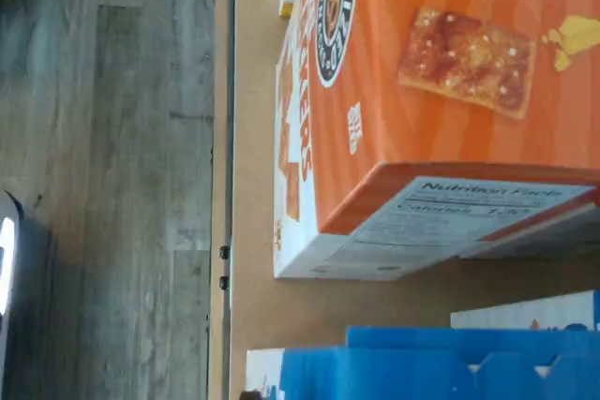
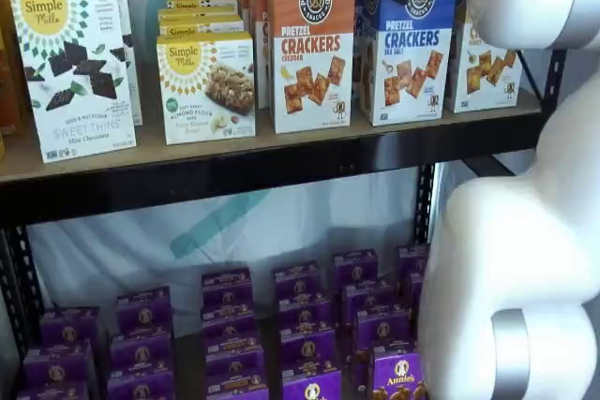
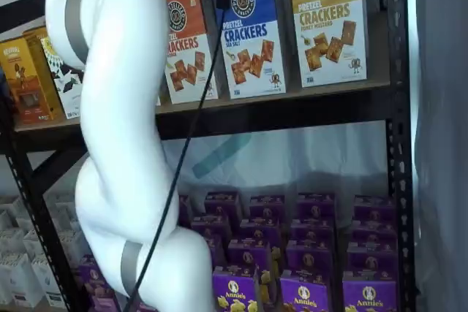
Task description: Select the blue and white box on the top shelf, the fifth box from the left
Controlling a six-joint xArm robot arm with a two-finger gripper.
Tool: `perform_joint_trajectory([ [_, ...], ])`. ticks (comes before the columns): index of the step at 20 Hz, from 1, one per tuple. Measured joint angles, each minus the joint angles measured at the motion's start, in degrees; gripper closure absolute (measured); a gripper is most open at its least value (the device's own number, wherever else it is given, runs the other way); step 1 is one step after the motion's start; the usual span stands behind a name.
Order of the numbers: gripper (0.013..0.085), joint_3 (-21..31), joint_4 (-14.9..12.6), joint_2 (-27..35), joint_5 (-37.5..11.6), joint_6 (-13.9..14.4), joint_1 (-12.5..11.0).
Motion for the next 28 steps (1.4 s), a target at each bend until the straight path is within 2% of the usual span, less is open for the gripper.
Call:
perform_joint_trajectory([
  [12, 0.0130, -0.84, -0.58, 0.85, 1.00, 0.12, 0.32],
  [14, 0.0210, -1.40, -0.35, 1.20, 1.60, 0.16, 0.19],
  [28, 0.0210, -1.70, -0.26, 1.45, 1.57, 0.33, 0.32],
])
